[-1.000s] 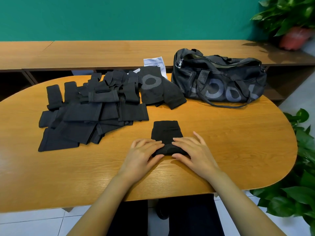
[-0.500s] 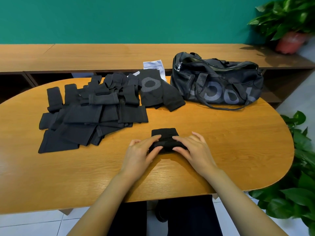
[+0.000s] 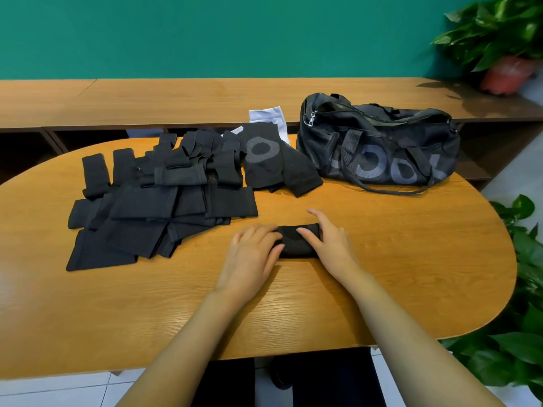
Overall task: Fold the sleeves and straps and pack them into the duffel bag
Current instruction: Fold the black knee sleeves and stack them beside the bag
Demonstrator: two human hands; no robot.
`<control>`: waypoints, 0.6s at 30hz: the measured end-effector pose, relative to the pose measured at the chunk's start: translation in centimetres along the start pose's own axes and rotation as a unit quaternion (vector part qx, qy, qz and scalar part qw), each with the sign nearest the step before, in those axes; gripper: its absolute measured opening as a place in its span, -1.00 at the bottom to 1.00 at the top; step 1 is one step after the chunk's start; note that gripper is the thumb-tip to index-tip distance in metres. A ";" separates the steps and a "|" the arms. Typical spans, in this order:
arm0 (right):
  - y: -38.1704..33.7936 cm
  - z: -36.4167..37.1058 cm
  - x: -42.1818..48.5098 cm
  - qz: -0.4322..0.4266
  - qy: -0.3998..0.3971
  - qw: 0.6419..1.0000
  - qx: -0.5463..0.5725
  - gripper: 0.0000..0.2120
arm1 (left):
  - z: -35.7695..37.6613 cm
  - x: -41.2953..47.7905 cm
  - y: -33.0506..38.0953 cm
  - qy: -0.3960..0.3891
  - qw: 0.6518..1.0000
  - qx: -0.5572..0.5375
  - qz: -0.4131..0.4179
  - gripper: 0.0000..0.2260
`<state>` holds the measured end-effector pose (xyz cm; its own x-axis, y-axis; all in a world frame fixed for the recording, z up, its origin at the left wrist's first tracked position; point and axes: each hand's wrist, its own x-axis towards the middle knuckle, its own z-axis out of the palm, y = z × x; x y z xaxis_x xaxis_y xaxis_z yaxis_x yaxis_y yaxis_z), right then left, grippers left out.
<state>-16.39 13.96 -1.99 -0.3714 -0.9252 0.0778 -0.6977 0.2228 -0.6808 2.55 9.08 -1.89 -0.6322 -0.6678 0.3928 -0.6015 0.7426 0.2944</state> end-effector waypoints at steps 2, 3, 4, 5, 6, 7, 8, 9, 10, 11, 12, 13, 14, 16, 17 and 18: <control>0.0 0.2 0.0 -0.017 0.031 0.998 -0.042 -0.53 | 0.2 -0.5 -0.1 -0.046 0.999 -0.005 -0.012 -0.63; -0.1 0.4 -0.3 -0.033 0.058 0.994 -0.087 -0.53 | 0.4 -0.7 -0.3 -0.069 0.997 -0.002 -0.025 -0.60; -0.5 0.6 -0.7 -0.052 0.082 0.987 -0.128 -0.52 | 0.6 -0.8 -0.5 -0.092 0.995 0.001 -0.037 -0.57; -0.9 0.7 -1.2 -0.072 0.096 0.981 -0.154 -0.51 | 0.8 -0.9 -0.7 -0.108 0.993 0.003 -0.044 -0.54; -1.2 1.0 -1.7 -0.096 0.095 0.976 -0.169 -0.50 | 1.0 -0.9 -0.7 -0.118 0.992 0.003 -0.045 -0.50; -1.3 1.4 -2.2 -0.118 0.081 0.973 -0.180 -0.48 | 1.1 -0.8 -0.7 -0.120 0.992 -0.004 -0.046 -0.45; -1.3 1.8 -2.6 -0.134 0.057 0.970 -0.193 -0.45 | 1.2 -0.7 -0.7 -0.121 0.991 -0.020 -0.048 -0.41; -1.2 2.2 -2.9 -0.143 0.026 0.967 -0.209 -0.42 | 1.3 -0.6 -0.7 -0.120 0.990 -0.044 -0.055 -0.39; -1.0 2.5 -3.0 -0.145 -0.007 0.964 -0.224 -0.40 | 1.3 -0.4 -0.7 -0.114 0.989 -0.071 -0.065 -0.39; -0.7 2.6 -3.0 -0.144 -0.033 0.960 -0.238 -0.38 | 1.3 -0.3 -0.8 -0.105 0.987 -0.093 -0.076 -0.39; -0.5 2.8 -3.0 -0.140 -0.050 0.957 -0.249 -0.37 | 1.3 -0.1 -0.9 -0.091 0.987 -0.103 -0.085 -0.39; -0.3 2.8 -2.9 -0.136 -0.055 0.954 -0.260 -0.36 | 1.3 0.0 -1.0 -0.077 0.987 -0.102 -0.094 -0.39; -0.2 2.8 -2.8 -0.130 -0.054 0.952 -0.270 -0.35 | 1.4 0.0 -1.1 -0.062 0.988 -0.095 -0.103 -0.38; -0.4 2.6 -2.6 -0.114 -0.048 0.951 -0.284 -0.30 | 1.4 0.0 -1.3 -0.044 0.987 -0.087 -0.130 -0.36; -0.4 2.4 -2.4 -0.102 -0.045 0.951 -0.288 -0.27 | 1.4 0.0 -1.3 -0.039 0.985 -0.088 -0.142 -0.35; -0.2 2.1 -2.2 -0.088 -0.041 0.952 -0.292 -0.25 | 1.4 0.0 -1.4 -0.036 0.984 -0.092 -0.148 -0.34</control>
<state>-14.15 15.34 -3.51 -0.1853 -0.9795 0.0792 -0.9748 0.1731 -0.1406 2.67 7.97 -3.54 -0.4797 -0.8533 0.2044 -0.6706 0.5068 0.5418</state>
